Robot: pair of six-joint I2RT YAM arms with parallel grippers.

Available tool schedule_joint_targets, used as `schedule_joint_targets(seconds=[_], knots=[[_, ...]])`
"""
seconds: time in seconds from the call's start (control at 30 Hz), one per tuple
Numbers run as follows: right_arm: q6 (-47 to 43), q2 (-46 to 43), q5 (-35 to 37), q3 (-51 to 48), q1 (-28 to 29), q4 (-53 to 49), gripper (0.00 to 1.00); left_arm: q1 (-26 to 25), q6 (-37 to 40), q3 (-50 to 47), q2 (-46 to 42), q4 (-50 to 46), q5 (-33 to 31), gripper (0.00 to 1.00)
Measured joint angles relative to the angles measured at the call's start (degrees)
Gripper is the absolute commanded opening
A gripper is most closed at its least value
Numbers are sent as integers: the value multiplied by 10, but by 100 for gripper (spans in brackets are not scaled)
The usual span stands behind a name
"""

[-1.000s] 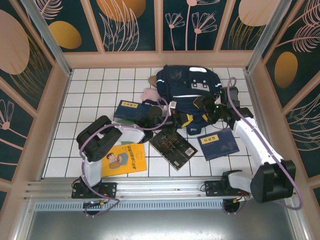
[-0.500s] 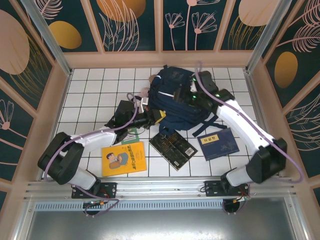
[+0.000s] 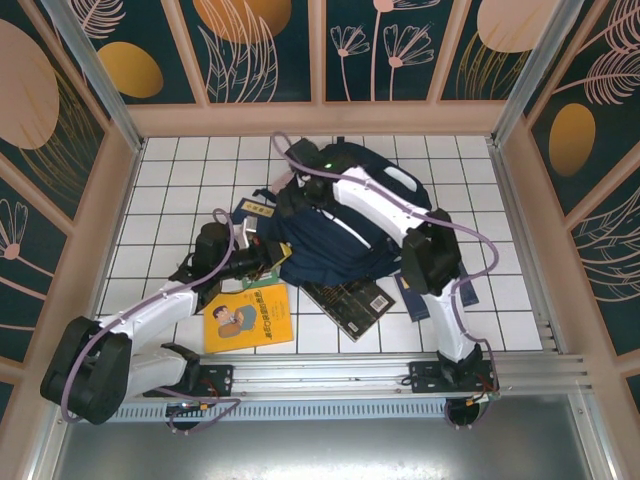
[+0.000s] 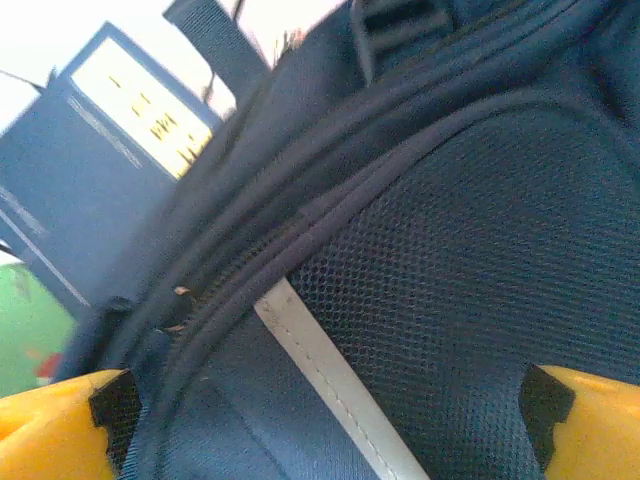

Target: Pack the student bag

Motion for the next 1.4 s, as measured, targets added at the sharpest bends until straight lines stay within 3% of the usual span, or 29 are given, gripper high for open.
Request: schedule_joint_targets(seconds=[0.13,0.2,0.33,0.67,0.83,1.4], knots=[[-16,26,29,3,19,-13,99,17,12,-19,-3,-17,7,0],[-22,26,38,3,23,-14,93,24,17,-21,-3,-21,13,0],[-34,23,22,-11,24,9,62,32,26,-21,-3,-23,19,0],[-42,-10,-23,-52,26,57,0,39,37,-21,-3,-26,30,0],[-16,-10,-45,-40,14,56,0,43,35,-11,-3,-29,28,0],[253,23,-141,17,-41,101,0,51,-35,6,-7,14,-7,0]])
